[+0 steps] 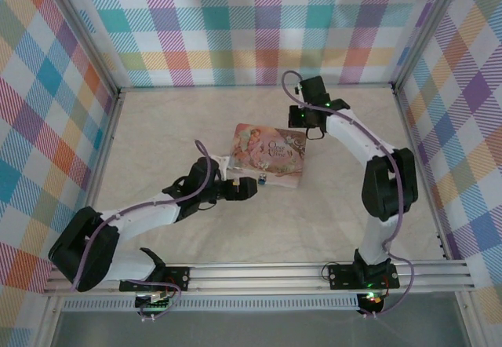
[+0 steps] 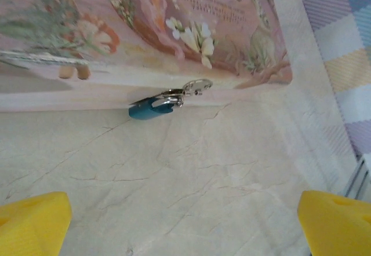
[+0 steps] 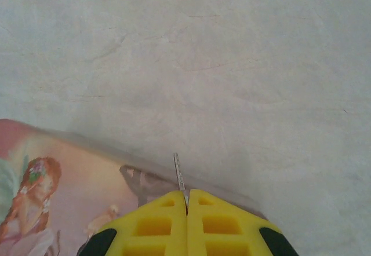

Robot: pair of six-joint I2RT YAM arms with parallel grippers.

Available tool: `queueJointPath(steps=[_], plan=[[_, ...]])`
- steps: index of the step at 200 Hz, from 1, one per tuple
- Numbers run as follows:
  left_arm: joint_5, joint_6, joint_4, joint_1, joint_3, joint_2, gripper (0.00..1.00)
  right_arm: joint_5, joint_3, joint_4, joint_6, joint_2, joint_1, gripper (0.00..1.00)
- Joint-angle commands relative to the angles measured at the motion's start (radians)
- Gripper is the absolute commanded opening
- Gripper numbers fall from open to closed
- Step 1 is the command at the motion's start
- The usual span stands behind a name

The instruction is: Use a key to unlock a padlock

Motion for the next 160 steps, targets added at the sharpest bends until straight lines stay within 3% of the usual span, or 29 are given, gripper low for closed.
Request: queueJointPath(steps=[1,108,160], plan=[[-0.043,0.078,0.189,-0.025,-0.006,0.069,0.99,-0.002,0.079,-0.044,-0.034,0.062,-0.006,0.0],[-0.139,0.212,0.623,-0.112,-0.015,0.403,0.98,-0.005,0.214,-0.07,-0.062,0.253,-0.006,0.0],[-0.04,0.214,0.701,-0.119,0.046,0.503,0.94,-0.019,0.162,-0.048,-0.053,0.266,0.008,0.0]])
